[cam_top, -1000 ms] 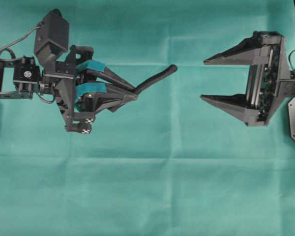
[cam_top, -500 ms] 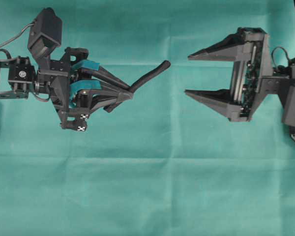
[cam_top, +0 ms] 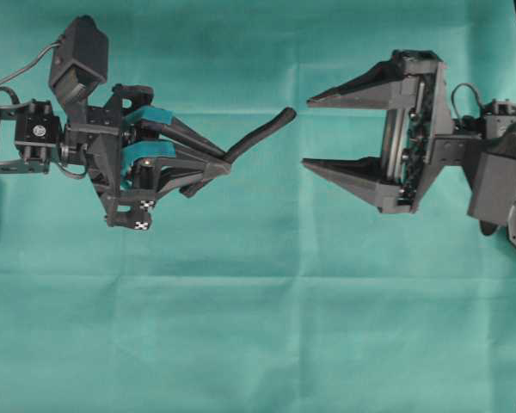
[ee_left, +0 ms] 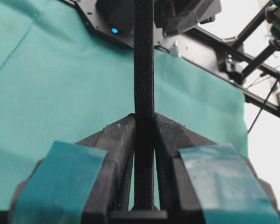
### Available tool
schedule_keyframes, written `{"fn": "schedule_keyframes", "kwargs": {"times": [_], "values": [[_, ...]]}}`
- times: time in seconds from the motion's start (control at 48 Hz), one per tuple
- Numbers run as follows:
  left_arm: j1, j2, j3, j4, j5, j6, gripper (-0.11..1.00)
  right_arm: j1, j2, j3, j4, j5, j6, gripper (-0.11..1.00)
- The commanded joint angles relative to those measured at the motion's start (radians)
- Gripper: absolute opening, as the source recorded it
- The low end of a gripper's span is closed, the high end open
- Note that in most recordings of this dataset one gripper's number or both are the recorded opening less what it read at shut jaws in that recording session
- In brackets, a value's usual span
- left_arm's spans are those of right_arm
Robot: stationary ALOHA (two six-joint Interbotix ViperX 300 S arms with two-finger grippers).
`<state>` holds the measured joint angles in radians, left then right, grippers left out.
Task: Peel off the Velcro with your right arm.
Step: 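Move the open right gripper toward the strap's free upper end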
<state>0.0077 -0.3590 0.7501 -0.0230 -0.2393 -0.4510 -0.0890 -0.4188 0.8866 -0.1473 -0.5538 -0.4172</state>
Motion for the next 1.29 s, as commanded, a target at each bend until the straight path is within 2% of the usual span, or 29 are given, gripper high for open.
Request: {"fn": "schedule_keyframes", "kwargs": {"times": [0.0,1.125,1.271], "values": [[0.003,-0.018,-0.009,-0.002,-0.011,0.0,0.1,-0.002,0.008,-0.031,0.003,-0.011,-0.002,0.69],[0.017,-0.018,-0.005,-0.003,-0.011,-0.002,0.1,0.012,0.063,-0.032,-0.002,-0.058,0.0,0.68],[0.02,-0.02,-0.005,-0.003,-0.009,-0.002,0.1,0.012,0.064,-0.025,-0.002,-0.058,0.002,0.64]]}}
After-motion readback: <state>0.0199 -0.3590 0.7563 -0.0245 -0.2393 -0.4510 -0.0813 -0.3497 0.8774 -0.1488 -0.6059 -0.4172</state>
